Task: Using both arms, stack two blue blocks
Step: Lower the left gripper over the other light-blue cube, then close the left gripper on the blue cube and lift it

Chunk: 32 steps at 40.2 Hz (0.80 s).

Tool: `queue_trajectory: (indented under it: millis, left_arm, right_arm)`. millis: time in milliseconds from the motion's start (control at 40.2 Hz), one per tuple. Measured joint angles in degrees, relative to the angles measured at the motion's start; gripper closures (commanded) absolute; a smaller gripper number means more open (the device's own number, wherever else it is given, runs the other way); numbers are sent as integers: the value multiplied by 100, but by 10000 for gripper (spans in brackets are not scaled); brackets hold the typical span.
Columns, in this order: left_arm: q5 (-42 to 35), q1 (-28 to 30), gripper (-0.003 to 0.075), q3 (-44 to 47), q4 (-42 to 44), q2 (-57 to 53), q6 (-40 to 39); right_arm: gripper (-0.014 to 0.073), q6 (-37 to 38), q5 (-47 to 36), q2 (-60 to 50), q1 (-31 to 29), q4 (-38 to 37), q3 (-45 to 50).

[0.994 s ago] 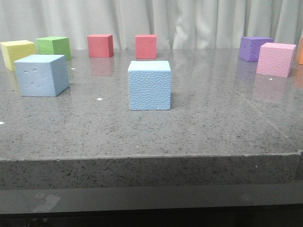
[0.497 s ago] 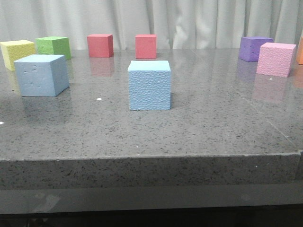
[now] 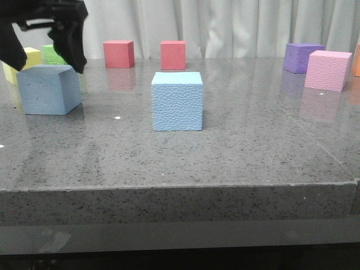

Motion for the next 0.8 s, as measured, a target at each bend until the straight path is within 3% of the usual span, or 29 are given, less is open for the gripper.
queue_trajectory:
  millis: [224,472,671,795]
  left_arm:
    - [-71,0,115,-39,78,429,-149]
    - [-109,0,325,-39,90,512,-149]
    - [30,0,332,-259,44,512,-128]
    - [239,-10,333,-680,-158,486,418]
  right_arm:
    - [1,0,0,0,0,0,0]
    - [1,0,0,0,0,0,0]
    - [1,0,0,0,0,0,0]
    - [1,0,0,0,0,0,0]
